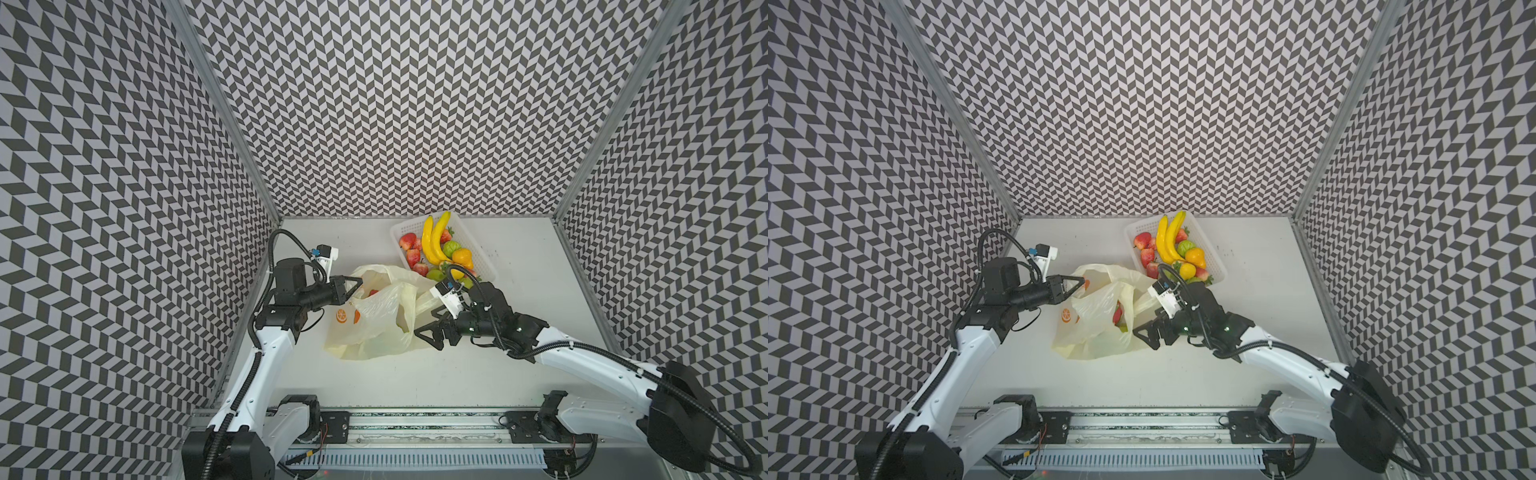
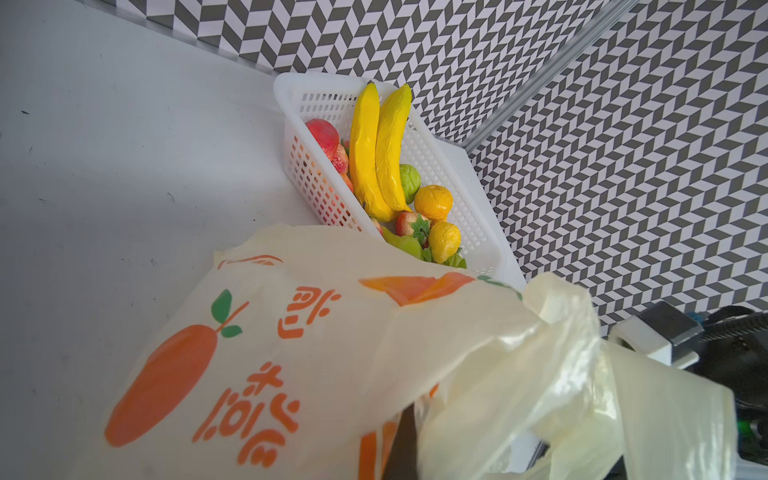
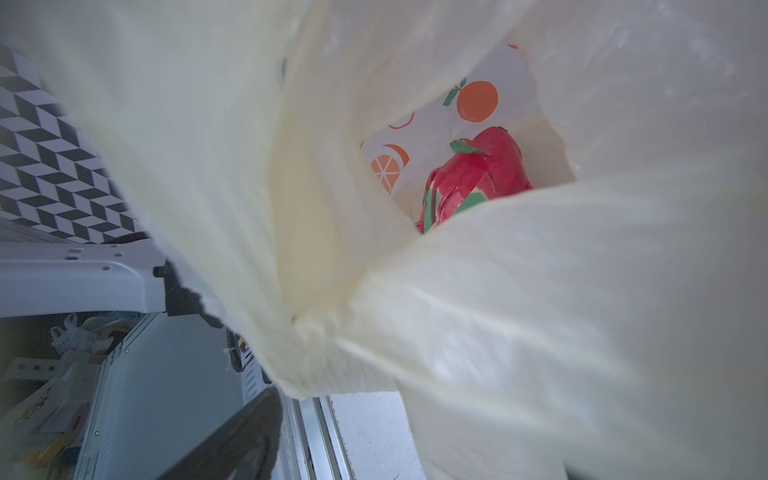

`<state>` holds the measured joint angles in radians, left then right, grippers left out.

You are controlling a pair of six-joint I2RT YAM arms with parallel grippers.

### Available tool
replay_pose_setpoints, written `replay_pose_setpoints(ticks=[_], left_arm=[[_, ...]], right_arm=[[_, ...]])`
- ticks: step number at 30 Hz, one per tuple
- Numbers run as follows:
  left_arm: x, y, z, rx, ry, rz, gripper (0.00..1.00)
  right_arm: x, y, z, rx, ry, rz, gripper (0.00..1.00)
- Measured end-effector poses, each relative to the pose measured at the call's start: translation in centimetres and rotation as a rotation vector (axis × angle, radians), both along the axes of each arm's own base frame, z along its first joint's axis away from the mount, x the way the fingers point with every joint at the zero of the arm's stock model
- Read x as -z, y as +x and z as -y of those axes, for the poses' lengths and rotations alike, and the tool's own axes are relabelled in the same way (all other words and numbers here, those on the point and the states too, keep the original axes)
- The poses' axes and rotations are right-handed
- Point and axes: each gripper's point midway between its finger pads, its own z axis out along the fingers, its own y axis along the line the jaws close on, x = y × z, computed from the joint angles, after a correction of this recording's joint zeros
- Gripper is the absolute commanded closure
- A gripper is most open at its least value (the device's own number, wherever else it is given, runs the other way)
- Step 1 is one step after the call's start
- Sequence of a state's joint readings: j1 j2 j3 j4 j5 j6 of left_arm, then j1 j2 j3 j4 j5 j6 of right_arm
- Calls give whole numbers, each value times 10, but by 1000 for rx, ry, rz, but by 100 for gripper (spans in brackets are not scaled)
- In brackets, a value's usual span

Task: Place the fake fruits into the plastic bag and tie a complex knot
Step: 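Withdraw the right gripper from the bag back over the basket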

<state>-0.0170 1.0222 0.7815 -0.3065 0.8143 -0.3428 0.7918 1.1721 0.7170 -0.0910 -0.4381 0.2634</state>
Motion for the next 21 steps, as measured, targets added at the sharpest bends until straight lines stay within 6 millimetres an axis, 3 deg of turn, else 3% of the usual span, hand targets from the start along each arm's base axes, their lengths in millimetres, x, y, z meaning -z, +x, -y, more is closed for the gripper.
replay_pose_setpoints(ticks=[7,11,16,19,21], left_arm=[[0,0,0,-4,-3,-5,100],[3,2,-4,-29,20,-4,100],[-1,3,-14,-80,50,22,100],[-4,3,-17,-93,53,31,100],[-4,3,-17,-95,52,30,100]], right_arm=[[-14,-22,22,-22,-29,22,0],[-37,-19,38,19,-39,69,0],[-77,25,71,183,-31,140,0],[-82,56,94,297,-46,140,0],[-76,77,105,357,-70,116,0]])
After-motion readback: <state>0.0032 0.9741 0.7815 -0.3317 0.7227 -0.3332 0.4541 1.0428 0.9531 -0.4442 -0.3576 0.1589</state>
